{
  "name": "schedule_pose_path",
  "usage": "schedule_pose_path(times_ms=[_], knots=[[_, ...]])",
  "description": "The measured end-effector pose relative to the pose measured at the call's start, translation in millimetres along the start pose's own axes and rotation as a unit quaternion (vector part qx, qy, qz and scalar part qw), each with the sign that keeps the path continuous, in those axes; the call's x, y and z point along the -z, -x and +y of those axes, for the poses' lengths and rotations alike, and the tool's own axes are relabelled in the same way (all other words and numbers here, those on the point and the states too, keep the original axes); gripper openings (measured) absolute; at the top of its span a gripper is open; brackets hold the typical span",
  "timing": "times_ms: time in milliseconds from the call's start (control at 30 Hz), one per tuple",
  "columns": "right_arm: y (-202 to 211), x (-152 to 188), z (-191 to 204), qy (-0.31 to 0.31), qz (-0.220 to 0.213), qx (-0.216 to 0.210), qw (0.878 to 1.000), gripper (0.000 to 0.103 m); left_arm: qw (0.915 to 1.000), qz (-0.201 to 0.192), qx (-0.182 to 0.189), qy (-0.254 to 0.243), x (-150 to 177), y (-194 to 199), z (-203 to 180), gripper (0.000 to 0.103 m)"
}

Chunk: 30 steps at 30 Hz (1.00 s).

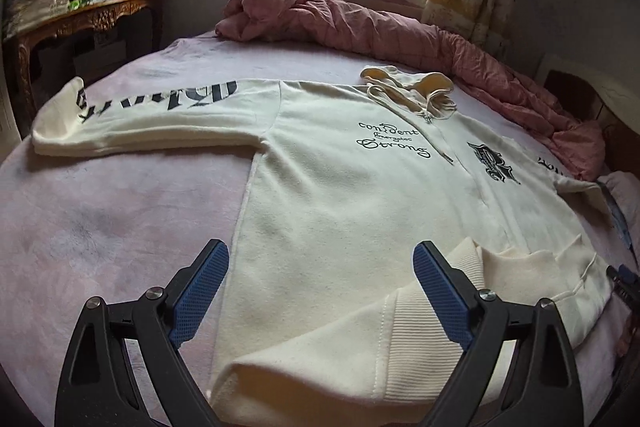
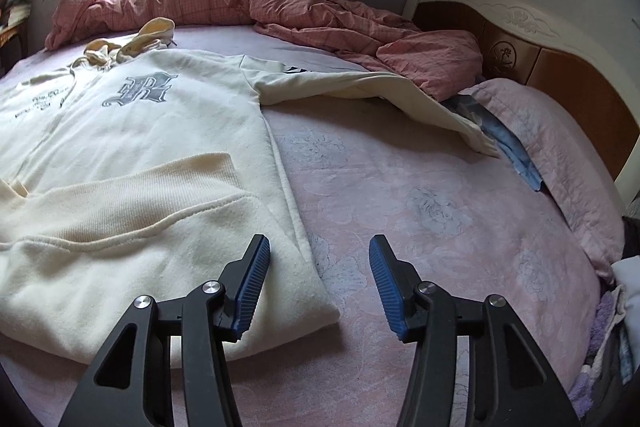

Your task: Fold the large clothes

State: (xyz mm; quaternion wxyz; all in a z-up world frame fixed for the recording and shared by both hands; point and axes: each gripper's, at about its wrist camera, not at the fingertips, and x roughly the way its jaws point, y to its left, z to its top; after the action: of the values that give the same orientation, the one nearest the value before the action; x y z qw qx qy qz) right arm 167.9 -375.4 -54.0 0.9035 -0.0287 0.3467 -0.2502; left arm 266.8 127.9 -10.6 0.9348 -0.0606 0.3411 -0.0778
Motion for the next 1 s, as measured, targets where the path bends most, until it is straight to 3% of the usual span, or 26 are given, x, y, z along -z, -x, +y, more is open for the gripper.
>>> schedule_pose_path(times_ms=[167,333,467,600,733,833,933,1000], knots=[[9,-5,-6,-0.003,-0.026,-0.012,1.0,0.054,0.9996,0.015,0.025,0.007,2,12,13,0.093],[10,3,-4,0.006,0.013,-0.13,0.991,0.054,0.9986,0.04,0.033,-0.009,4,19,18,0.093],[29,3,1,0.037,-0.026,-0.149,0.988,0.054,0.998,0.039,0.036,-0.033,7,24,11,0.093],[5,-3,-8,-0.009,0.028,-0.167,0.986,0.054,0.9946,0.066,0.057,-0.056,13,17,-1,0.093],[-24,-7,-16,-0.047,0.065,-0.118,0.99,0.054,0.984,0.089,0.09,-0.125,24,16,-18,0.101],[-27,-5,-16,-0.043,0.061,-0.098,0.992,0.056,0.9786,0.09,0.065,-0.173,34,12,-31,0.101],[-29,-1,-18,-0.052,0.068,-0.094,0.992,0.068,0.9781,0.101,0.048,-0.176,36,0,-35,0.102],[-28,0,-20,-0.053,0.067,-0.092,0.992,0.068,0.9803,0.097,0.036,-0.168,35,-5,-34,0.102]])
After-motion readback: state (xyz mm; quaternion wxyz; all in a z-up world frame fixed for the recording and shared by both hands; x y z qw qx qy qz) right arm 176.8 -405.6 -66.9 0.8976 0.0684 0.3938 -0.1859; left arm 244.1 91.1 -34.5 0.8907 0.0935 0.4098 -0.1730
